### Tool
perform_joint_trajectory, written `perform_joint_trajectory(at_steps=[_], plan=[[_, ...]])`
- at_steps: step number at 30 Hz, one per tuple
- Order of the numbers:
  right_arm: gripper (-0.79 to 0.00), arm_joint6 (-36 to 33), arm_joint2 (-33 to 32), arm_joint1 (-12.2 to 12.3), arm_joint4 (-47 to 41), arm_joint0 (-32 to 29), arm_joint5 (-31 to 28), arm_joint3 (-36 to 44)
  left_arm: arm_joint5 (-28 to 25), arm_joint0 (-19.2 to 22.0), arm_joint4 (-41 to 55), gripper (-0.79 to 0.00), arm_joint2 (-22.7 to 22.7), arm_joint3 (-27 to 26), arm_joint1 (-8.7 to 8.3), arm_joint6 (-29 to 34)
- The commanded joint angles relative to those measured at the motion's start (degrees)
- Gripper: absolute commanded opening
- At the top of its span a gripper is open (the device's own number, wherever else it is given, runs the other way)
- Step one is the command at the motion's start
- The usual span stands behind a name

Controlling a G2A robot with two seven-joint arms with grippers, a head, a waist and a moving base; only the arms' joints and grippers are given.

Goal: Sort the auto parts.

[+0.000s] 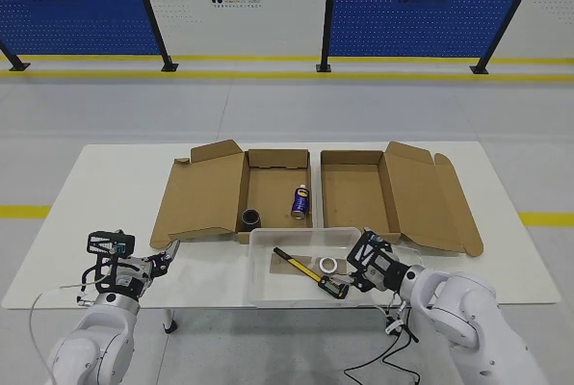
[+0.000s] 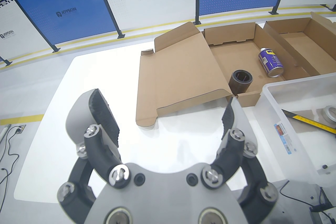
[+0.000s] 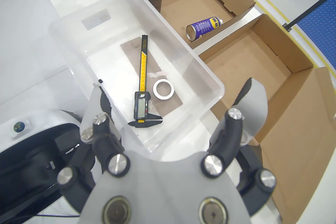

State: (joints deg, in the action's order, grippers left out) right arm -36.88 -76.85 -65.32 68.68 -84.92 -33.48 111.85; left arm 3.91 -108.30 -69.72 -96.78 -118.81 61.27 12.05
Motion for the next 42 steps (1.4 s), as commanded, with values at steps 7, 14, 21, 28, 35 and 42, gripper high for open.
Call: perform_joint_trajectory(at_steps=[7, 14, 21, 28, 35, 42], plan=[[0.0, 0.2, 0.0, 0.0, -0.1, 0.0, -0.1, 0.0, 0.0, 0.0, 0.0, 0.0, 0.0, 0.0, 0.0, 0.0], [0.0, 0.9, -0.2, 0.0, -0.2, 0.1, 0.4, 0.4, 0.0, 0.0, 0.0, 0.0, 0.0, 0.0, 0.0, 0.0], [0.0, -5.8, 4.6, -0.5, 3.7, 5.8, 5.4, 1.3, 0.0, 0.0, 0.0, 0.0, 0.0, 0.0, 0.0, 0.0], [0.0, -29.7, 15.1, -2.4, 5.9, 19.8, 13.0, -2.2, 0.0, 0.0, 0.0, 0.0, 0.0, 0.0, 0.0, 0.0], [0.0, -34.4, 23.1, -5.2, 2.3, 30.3, 20.0, -16.5, 0.0, 0.0, 0.0, 0.0, 0.0, 0.0, 0.0, 0.0], [0.0, -34.8, 27.8, -7.2, 0.2, 34.7, 22.9, -23.9, 0.0, 0.0, 0.0, 0.0, 0.0, 0.0, 0.0, 0.0]])
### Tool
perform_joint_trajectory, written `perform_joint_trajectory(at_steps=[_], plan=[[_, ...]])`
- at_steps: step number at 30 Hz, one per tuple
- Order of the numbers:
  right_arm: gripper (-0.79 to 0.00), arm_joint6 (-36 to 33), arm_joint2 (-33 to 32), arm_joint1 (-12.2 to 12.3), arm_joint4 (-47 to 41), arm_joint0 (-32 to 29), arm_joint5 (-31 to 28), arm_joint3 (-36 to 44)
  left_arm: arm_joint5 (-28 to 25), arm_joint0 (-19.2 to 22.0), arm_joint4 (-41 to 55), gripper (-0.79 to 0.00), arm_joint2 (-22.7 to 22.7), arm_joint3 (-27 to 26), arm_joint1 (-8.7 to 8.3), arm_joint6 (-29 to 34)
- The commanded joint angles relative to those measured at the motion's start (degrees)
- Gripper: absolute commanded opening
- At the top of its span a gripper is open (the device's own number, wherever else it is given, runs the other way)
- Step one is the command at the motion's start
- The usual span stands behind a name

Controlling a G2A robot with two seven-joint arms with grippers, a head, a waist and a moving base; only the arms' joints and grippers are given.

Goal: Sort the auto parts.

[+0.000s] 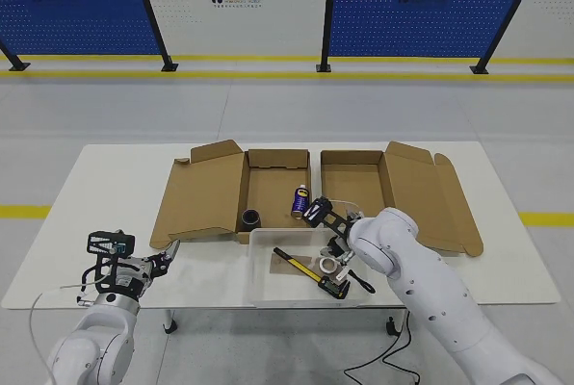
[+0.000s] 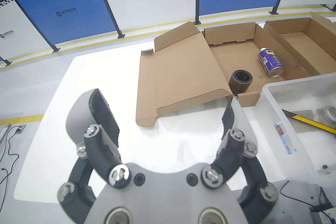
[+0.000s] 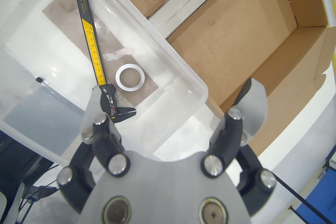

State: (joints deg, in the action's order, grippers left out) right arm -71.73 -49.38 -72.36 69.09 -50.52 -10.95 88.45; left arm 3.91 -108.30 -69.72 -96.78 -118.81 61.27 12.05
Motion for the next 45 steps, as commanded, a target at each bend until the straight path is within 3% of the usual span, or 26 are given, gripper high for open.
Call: perform_joint_trajectory(at_steps=[1, 17, 20, 29, 31, 33, 45], plan=[[0.0, -0.1, 0.6, -0.3, -0.7, 0.5, 0.5, -1.0, 0.0, 0.0, 0.0, 0.0, 0.0, 0.0, 0.0, 0.0], [0.0, 1.0, 0.5, -0.3, -0.7, 0.3, 0.4, -0.7, 0.0, 0.0, 0.0, 0.0, 0.0, 0.0, 0.0, 0.0], [0.0, 3.5, 0.1, 0.0, 0.7, 0.0, -3.4, 1.0, 0.0, 0.0, 0.0, 0.0, 0.0, 0.0, 0.0, 0.0], [0.0, -1.2, 1.2, 0.8, 7.8, -2.1, -9.0, 8.2, 0.0, 0.0, 0.0, 0.0, 0.0, 0.0, 0.0, 0.0], [-0.086, -1.5, 1.5, 0.9, 8.5, -2.5, -10.0, 8.7, 0.0, 0.0, 0.0, 0.0, 0.0, 0.0, 0.0, 0.0], [-0.397, -2.0, 2.2, 0.9, 9.7, -2.7, -11.5, 8.8, 0.0, 0.0, 0.0, 0.0, 0.0, 0.0, 0.0, 0.0], [-0.394, 0.5, 4.8, 0.2, 10.4, -2.3, -15.4, 2.2, 0.0, 0.0, 0.0, 0.0, 0.0, 0.0, 0.0, 0.0]])
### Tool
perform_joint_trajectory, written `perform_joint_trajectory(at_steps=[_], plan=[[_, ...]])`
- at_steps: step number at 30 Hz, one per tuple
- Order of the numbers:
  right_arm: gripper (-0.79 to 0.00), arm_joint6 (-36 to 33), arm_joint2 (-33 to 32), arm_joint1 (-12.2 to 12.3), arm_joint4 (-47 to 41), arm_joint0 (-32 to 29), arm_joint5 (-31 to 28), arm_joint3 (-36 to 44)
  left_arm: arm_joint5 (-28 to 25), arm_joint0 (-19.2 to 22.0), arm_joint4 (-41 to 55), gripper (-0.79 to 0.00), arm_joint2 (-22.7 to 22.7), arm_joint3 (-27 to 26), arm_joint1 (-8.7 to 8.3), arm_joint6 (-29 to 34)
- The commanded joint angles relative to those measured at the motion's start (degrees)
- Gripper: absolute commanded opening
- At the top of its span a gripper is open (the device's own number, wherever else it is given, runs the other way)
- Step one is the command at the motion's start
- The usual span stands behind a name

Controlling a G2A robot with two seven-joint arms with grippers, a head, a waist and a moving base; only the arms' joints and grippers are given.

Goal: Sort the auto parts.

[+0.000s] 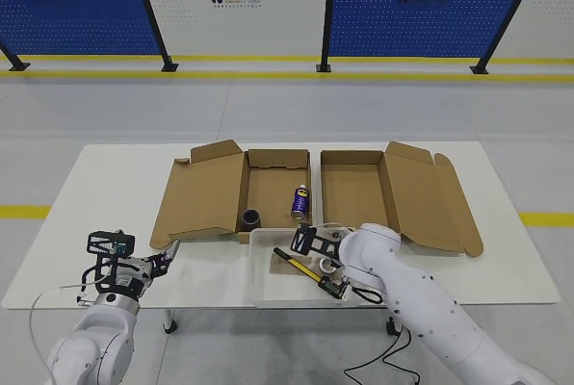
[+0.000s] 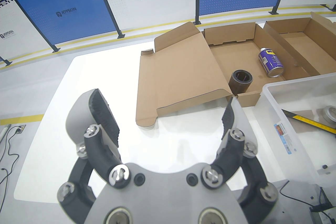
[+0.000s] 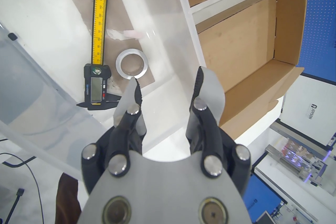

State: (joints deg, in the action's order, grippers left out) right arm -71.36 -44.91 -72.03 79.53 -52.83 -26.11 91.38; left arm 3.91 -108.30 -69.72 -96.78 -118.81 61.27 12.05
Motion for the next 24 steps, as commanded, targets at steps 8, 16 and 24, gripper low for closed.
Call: perform_joint_trajectory(at_steps=[8, 16, 24], plan=[[-0.409, 2.4, 1.9, -1.0, -1.8, 0.9, -0.6, -7.0, 0.0, 0.0, 0.0, 0.0, 0.0, 0.0, 0.0, 0.0], [-0.425, 4.3, 3.2, -2.2, -2.8, 3.3, 0.2, -12.5, 0.0, 0.0, 0.0, 0.0, 0.0, 0.0, 0.0, 0.0], [-0.434, 5.4, 5.1, -3.7, -4.5, 5.4, 0.2, -16.9, 0.0, 0.0, 0.0, 0.0, 0.0, 0.0, 0.0, 0.0]])
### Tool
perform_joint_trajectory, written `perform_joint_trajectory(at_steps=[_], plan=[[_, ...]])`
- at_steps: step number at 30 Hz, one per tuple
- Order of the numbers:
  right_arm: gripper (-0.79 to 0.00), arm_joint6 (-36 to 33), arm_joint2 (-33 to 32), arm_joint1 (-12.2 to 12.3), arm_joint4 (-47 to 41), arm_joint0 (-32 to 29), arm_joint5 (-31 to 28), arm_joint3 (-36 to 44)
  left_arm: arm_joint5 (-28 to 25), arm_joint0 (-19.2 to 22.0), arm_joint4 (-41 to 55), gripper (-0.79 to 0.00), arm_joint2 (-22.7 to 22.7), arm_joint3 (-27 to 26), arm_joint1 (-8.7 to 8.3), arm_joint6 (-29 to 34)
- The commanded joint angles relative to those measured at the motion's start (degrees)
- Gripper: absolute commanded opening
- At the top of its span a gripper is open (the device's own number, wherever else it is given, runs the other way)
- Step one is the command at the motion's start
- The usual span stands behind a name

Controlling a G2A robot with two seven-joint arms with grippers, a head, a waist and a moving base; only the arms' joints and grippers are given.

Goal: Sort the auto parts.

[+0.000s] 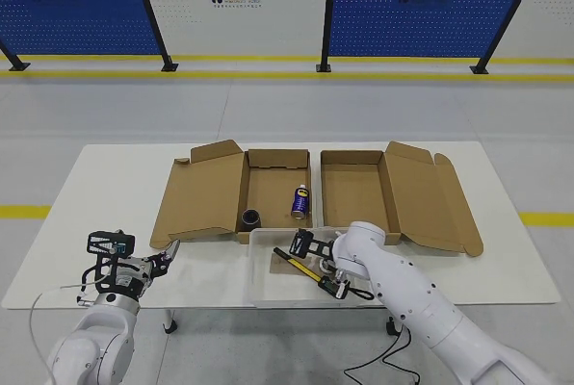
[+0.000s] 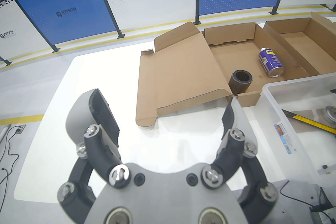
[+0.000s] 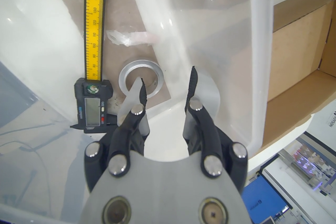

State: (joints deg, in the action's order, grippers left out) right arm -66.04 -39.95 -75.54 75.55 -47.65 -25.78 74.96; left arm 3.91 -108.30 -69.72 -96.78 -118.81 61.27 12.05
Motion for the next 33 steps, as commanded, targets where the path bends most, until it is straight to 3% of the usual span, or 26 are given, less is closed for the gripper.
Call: perform_joint_trajectory(at_steps=[1, 20, 33], plan=[[-0.434, 0.1, 0.3, -0.3, -0.9, 0.4, -0.2, -1.0, 0.0, 0.0, 0.0, 0.0, 0.0, 0.0, 0.0, 0.0], [-0.416, -2.3, 0.7, -1.7, -7.0, 1.1, -2.2, -3.9, 0.0, 0.0, 0.0, 0.0, 0.0, 0.0, 0.0, 0.0], [-0.483, -1.8, 0.4, -2.4, -10.9, 2.6, -2.6, -7.8, 0.0, 0.0, 0.0, 0.0, 0.0, 0.0, 0.0, 0.0]])
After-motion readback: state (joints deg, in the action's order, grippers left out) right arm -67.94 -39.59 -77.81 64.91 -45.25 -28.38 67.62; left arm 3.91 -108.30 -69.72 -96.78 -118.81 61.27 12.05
